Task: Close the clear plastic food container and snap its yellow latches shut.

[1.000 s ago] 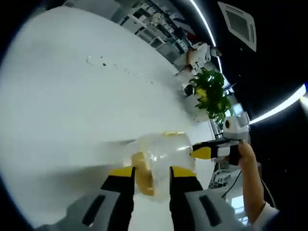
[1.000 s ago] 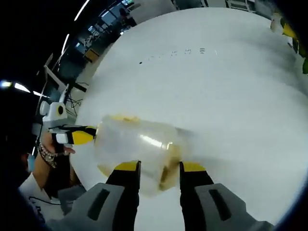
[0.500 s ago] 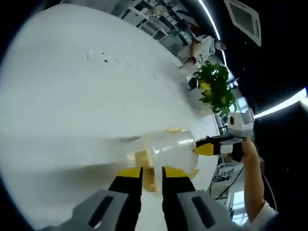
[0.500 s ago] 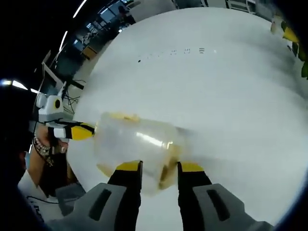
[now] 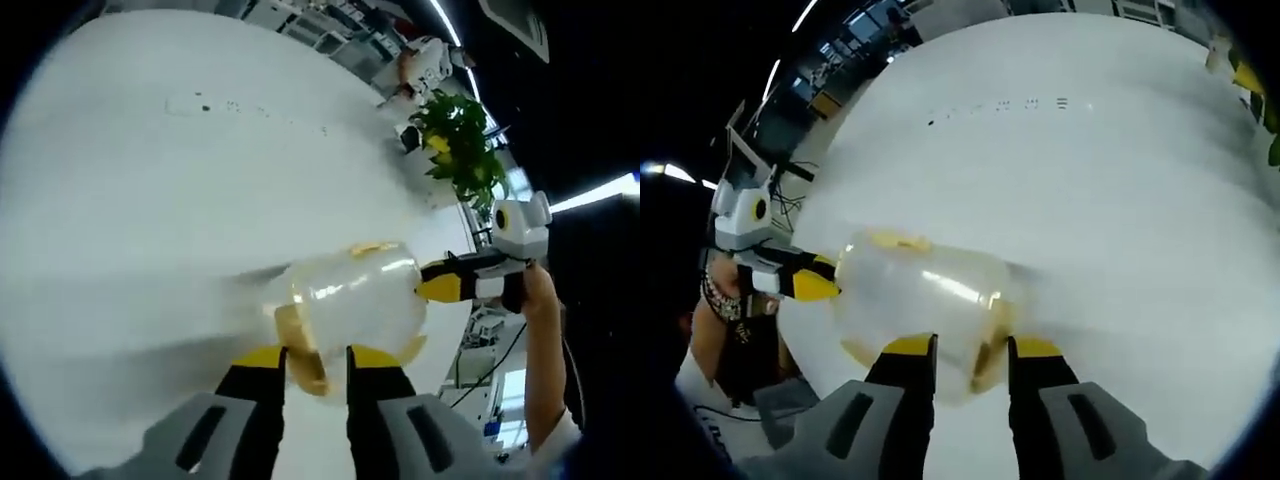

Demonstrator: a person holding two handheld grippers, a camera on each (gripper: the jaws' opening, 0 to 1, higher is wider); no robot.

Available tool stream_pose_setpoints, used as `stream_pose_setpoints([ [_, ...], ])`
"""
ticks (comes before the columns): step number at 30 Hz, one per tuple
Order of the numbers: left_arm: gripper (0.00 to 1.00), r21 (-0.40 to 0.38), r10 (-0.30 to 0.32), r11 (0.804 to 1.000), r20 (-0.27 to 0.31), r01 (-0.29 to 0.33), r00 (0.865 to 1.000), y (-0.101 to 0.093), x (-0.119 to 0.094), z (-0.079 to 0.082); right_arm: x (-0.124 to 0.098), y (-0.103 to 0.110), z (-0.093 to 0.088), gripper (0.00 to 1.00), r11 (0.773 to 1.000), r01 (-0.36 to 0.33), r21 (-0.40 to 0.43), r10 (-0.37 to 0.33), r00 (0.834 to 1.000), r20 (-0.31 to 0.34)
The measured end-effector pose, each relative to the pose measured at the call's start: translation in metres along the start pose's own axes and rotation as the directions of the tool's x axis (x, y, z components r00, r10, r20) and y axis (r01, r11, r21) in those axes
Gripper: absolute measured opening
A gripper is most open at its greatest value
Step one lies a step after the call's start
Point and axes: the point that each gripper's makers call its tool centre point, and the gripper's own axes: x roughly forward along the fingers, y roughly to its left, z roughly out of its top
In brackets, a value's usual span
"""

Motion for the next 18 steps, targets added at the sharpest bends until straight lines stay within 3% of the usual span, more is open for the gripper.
stream_pose_setpoints([
  [5, 0.14, -0.035, 0.014, 0.999, -0.014, -0.015, 1.000, 0.0015, -0.0002, 0.0018, 0.0004, -0.0024, 0.0033, 0.23, 1.000, 0.009, 0.004, -0.009, 1.000, 0.001],
  [18, 0.12, -0.040, 0.027, 0.999, -0.040, -0.028, 0.999, 0.0011, 0.0014, 0.0016, 0.0011, -0.0018, 0.0032, 0.22, 0.999, 0.018, 0.033, -0.018, 1.000, 0.000],
])
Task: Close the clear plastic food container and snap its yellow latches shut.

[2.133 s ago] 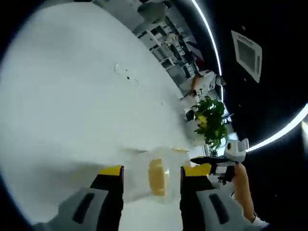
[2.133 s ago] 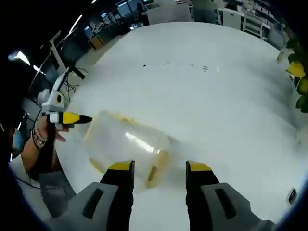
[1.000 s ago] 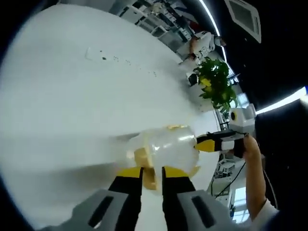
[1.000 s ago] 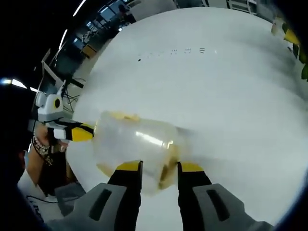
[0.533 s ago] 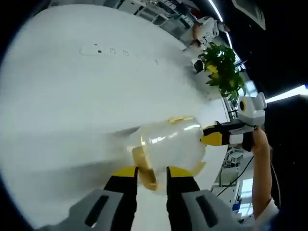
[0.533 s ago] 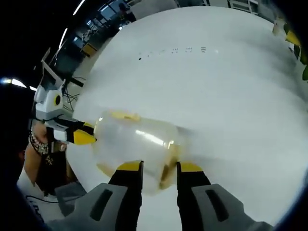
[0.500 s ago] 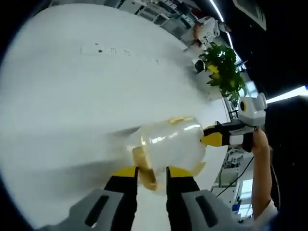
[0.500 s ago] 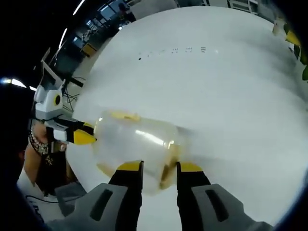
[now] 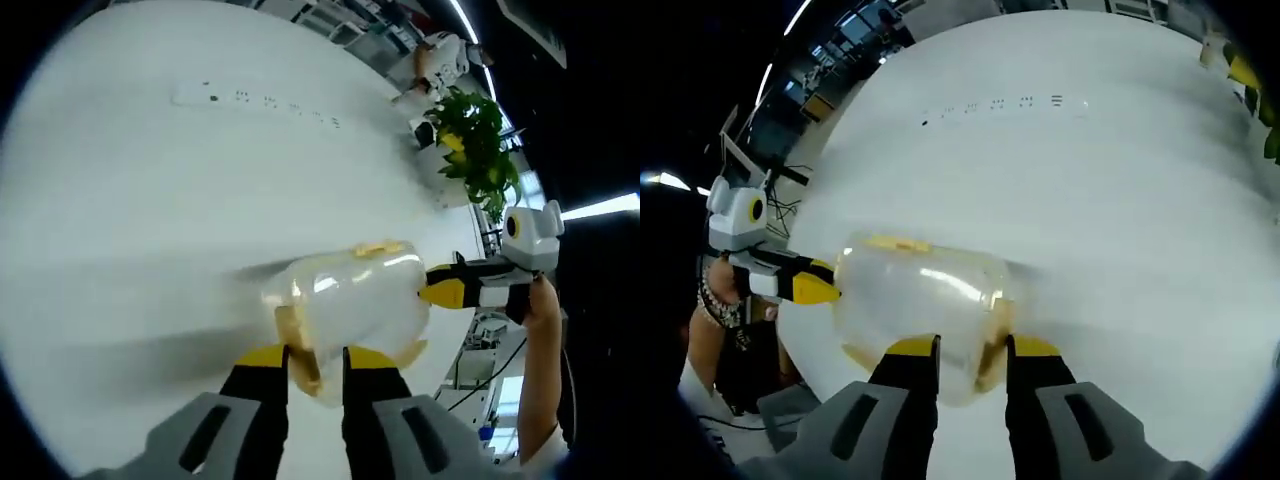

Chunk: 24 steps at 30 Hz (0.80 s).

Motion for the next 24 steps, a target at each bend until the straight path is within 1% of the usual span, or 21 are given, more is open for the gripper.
stream_pose_setpoints([
  [2, 0.12, 0.002, -0.001, 1.000, -0.004, 0.001, 1.000, -0.001, 0.000, -0.003, 0.000, 0.001, 0.000, 0.22, 1.000, 0.004, -0.004, -0.004, 1.000, 0.003],
  [6, 0.12, -0.006, -0.002, 1.000, -0.007, 0.002, 1.000, 0.000, -0.001, -0.001, 0.001, 0.001, -0.001, 0.22, 1.000, 0.000, 0.006, 0.000, 1.000, 0.009],
  [7, 0.10, -0.010, -0.009, 1.000, -0.005, 0.009, 1.000, 0.001, 0.000, -0.001, 0.001, 0.001, -0.001, 0.22, 1.000, 0.001, 0.003, -0.001, 1.000, 0.008],
  [8, 0.10, -0.037, -0.012, 0.999, -0.024, 0.011, 1.000, 0.002, -0.004, -0.006, 0.002, 0.001, -0.001, 0.22, 1.000, 0.002, 0.006, -0.002, 1.000, 0.008],
  [12, 0.11, -0.004, -0.001, 1.000, -0.023, 0.001, 1.000, 0.001, -0.004, -0.007, 0.004, 0.003, -0.002, 0.22, 1.000, -0.001, 0.007, 0.000, 1.000, 0.010],
  [14, 0.11, -0.019, -0.007, 1.000, -0.025, 0.006, 1.000, 0.003, -0.004, -0.006, 0.005, 0.003, -0.002, 0.21, 1.000, -0.002, 0.009, 0.001, 1.000, 0.011],
  [16, 0.11, -0.018, -0.009, 1.000, -0.026, 0.009, 1.000, 0.003, -0.003, -0.004, 0.006, 0.004, -0.003, 0.21, 1.000, -0.012, 0.023, 0.012, 1.000, 0.012],
  [17, 0.11, -0.020, -0.010, 1.000, -0.026, 0.009, 1.000, 0.003, -0.002, -0.003, 0.006, 0.003, -0.003, 0.21, 0.999, -0.024, 0.045, 0.023, 1.000, 0.018],
  [18, 0.11, -0.020, -0.010, 1.000, -0.026, 0.009, 1.000, 0.003, -0.002, -0.002, 0.008, 0.004, -0.004, 0.20, 0.998, -0.038, 0.042, 0.037, 0.999, 0.021],
  [19, 0.11, -0.018, -0.007, 1.000, -0.023, 0.007, 1.000, 0.003, -0.001, 0.001, 0.013, 0.002, -0.008, 0.20, 0.994, -0.033, 0.106, 0.029, 0.999, 0.033],
  [20, 0.11, -0.016, -0.005, 1.000, -0.022, 0.005, 1.000, 0.002, 0.000, 0.002, 0.013, 0.002, -0.013, 0.20, 0.995, -0.032, 0.090, 0.031, 0.999, 0.010],
  [22, 0.11, -0.009, -0.005, 1.000, -0.023, 0.005, 1.000, -0.001, 0.000, 0.000, 0.018, 0.003, -0.010, 0.20, 0.996, -0.028, 0.080, 0.028, 1.000, 0.009],
  [24, 0.12, -0.019, -0.013, 1.000, -0.021, 0.013, 1.000, -0.001, 0.002, 0.002, 0.020, 0.002, -0.007, 0.20, 0.997, -0.019, 0.071, 0.018, 1.000, 0.006],
])
